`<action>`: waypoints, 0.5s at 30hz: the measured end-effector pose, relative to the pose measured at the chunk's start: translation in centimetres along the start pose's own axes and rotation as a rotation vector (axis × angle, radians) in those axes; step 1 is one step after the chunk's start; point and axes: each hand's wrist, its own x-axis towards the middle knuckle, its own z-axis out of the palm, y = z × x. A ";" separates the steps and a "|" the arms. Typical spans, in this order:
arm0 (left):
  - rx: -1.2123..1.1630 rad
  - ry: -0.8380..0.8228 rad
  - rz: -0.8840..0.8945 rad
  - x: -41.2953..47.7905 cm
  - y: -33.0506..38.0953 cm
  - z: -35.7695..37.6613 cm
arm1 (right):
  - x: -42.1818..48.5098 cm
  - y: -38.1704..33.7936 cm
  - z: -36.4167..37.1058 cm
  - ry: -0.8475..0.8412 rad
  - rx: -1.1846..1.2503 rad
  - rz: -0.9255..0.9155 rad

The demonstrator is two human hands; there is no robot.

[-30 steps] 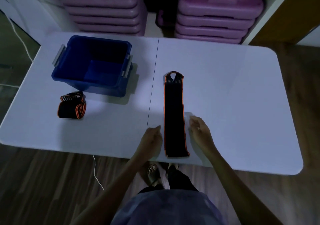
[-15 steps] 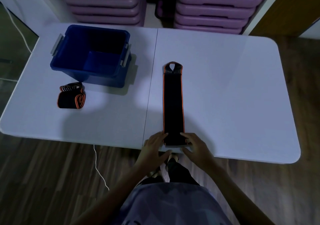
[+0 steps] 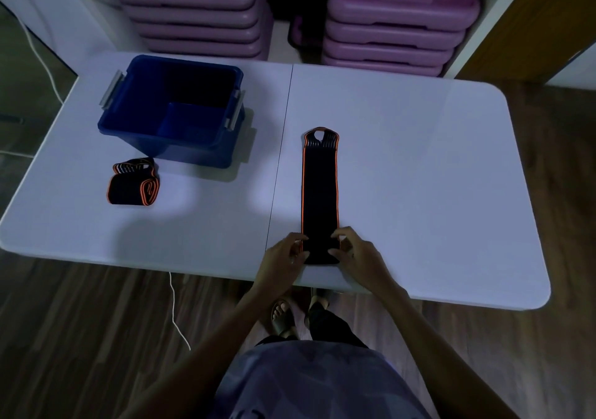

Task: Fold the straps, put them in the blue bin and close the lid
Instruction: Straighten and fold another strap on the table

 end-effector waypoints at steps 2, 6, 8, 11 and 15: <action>0.072 0.040 0.023 0.2 -0.3 0.3 | 0.3 -0.2 0.2 0.015 -0.035 -0.002; 0.249 0.109 0.274 0.1 -1.1 0.2 | -0.4 0.7 0.9 0.068 -0.079 -0.050; 0.378 0.062 0.386 -0.3 -1.6 -0.1 | -0.9 1.7 0.8 0.040 -0.136 -0.089; 0.566 -0.013 0.495 -0.4 -2.5 -0.6 | -1.0 2.8 0.3 0.002 -0.279 -0.180; 0.549 0.029 0.513 0.3 -2.8 -0.7 | -0.3 2.7 0.1 0.032 -0.300 -0.254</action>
